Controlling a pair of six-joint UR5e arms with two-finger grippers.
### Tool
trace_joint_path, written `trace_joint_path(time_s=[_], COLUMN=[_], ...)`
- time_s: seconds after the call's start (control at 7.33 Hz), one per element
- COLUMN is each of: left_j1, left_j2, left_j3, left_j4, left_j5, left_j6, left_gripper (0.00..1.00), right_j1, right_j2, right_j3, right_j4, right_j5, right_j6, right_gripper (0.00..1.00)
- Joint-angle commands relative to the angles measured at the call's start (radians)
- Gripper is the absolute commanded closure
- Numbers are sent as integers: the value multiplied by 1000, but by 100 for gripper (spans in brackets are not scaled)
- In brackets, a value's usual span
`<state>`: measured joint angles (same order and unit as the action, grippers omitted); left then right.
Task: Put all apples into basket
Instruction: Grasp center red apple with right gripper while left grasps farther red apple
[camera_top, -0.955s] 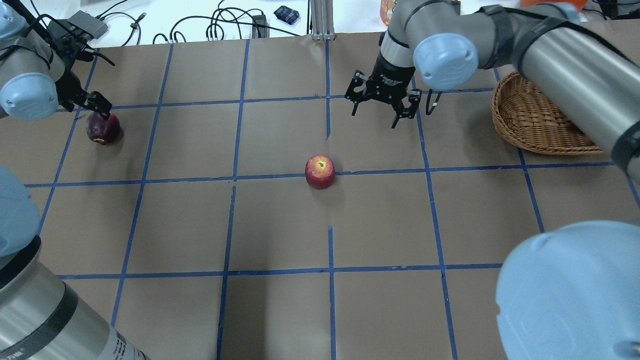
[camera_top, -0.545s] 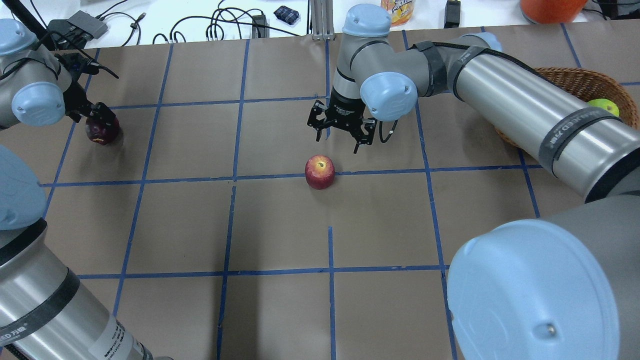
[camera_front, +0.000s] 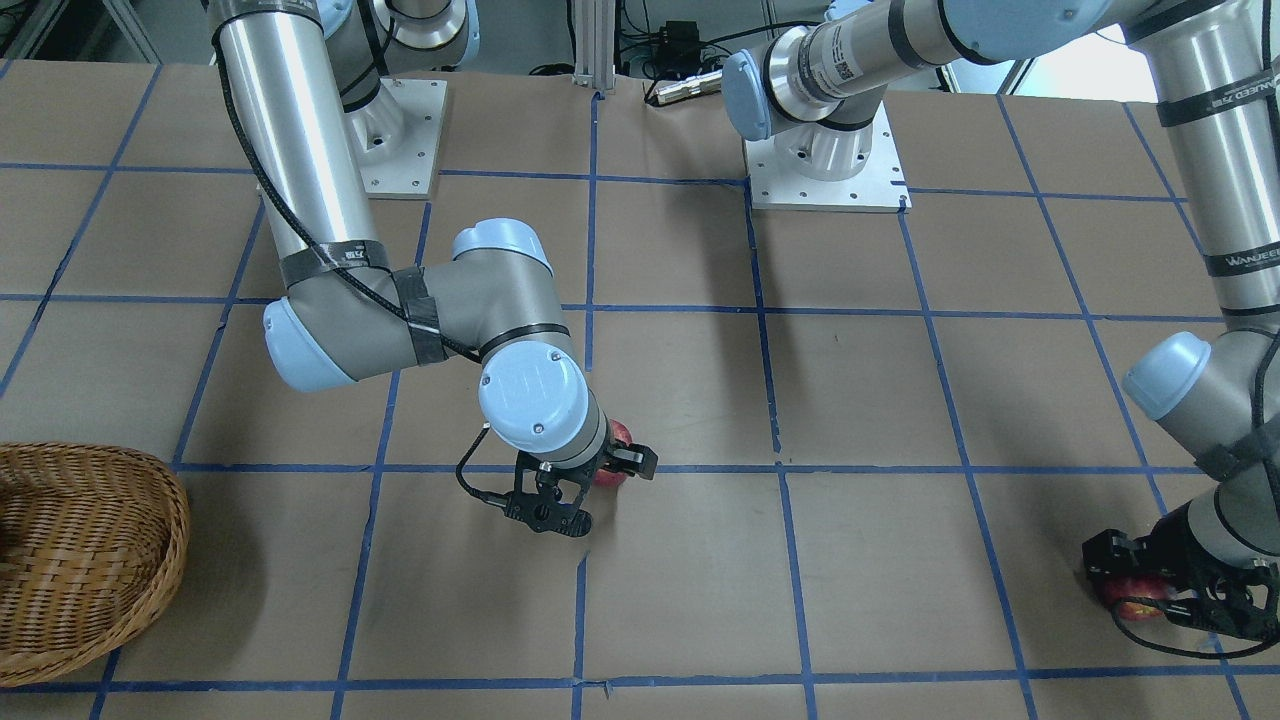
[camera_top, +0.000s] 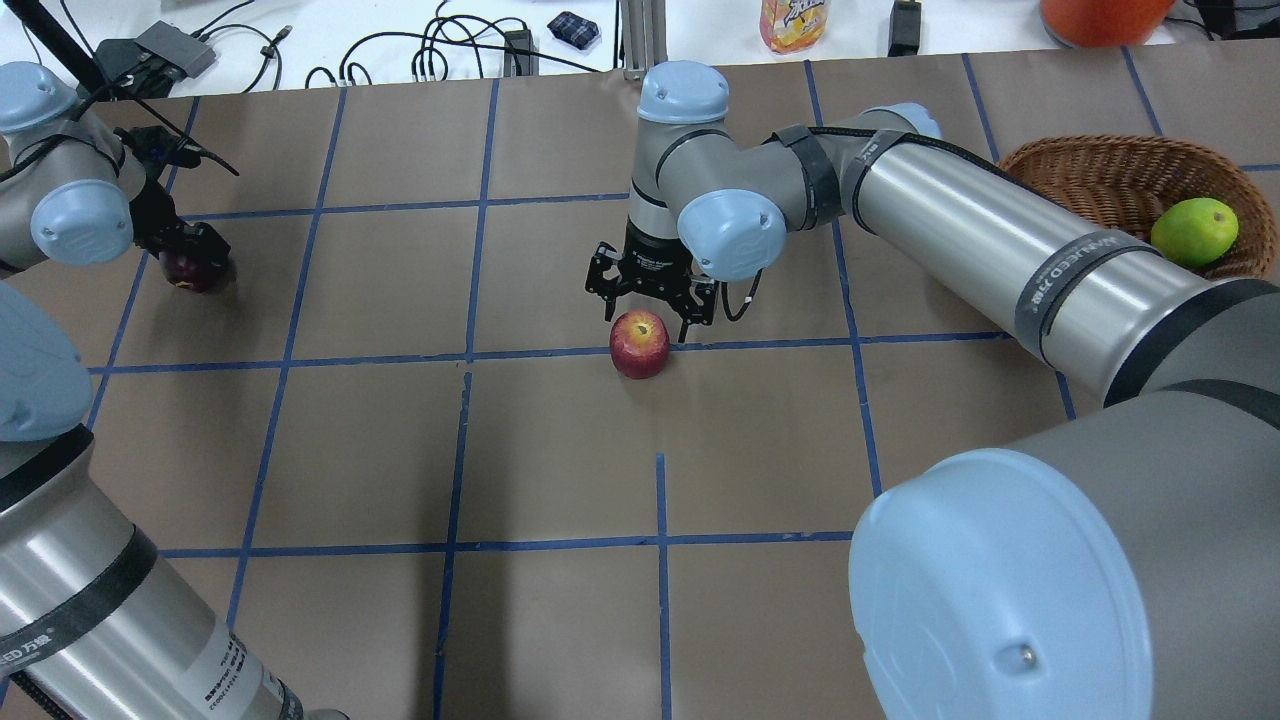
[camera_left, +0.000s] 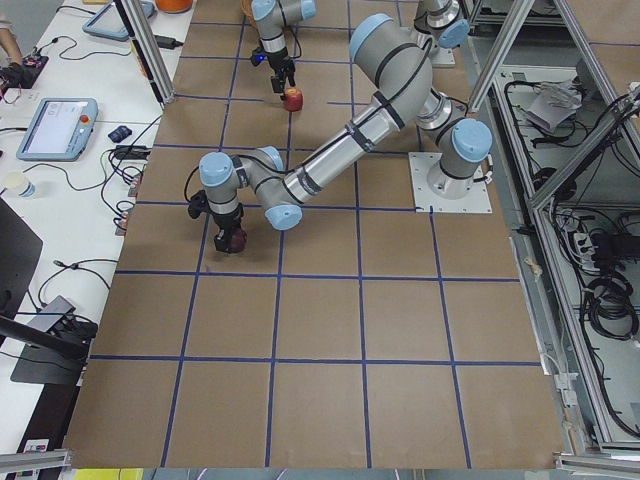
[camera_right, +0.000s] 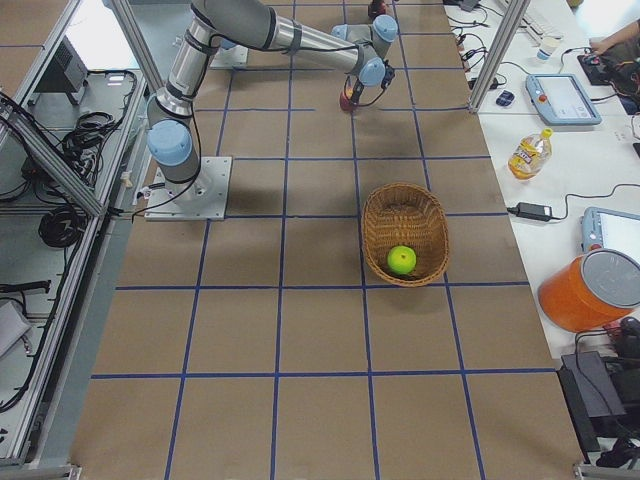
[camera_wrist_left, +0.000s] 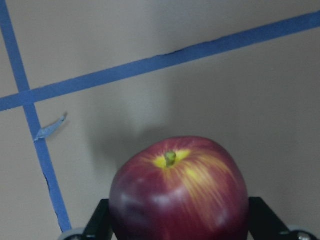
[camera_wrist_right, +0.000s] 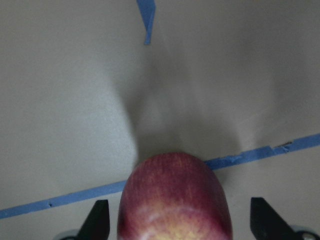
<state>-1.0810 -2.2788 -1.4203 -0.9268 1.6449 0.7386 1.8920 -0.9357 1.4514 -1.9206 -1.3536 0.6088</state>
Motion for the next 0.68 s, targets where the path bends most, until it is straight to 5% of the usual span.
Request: trace_joint_path(time_s=[0.0,0.14,0.27,0.41,0.55], left_j1=[-45,-89,-143,-193,-242], left_j2=[63,111,164,226,283], left_j3=[-15,-23,-58,-139,-228], left_j4=[-114,-215,-249,-259,-241], left_j5=[-41,-52,-78,-126,-158], left_j6=[-31,-135,-245,-365,-509], left_gripper=[48,49,48,48,48], right_j1=[19,19,18,16,6], right_j2=[29,32,31,25,2], right_j3=[6,6,4,-8,-22], right_j4=[-3,-3,-8,-9,-8], right_j5=[-1,-1,-7,-18,-37], right_j6=[3,5,15,40,39], right_gripper=[0,20,86,100,100])
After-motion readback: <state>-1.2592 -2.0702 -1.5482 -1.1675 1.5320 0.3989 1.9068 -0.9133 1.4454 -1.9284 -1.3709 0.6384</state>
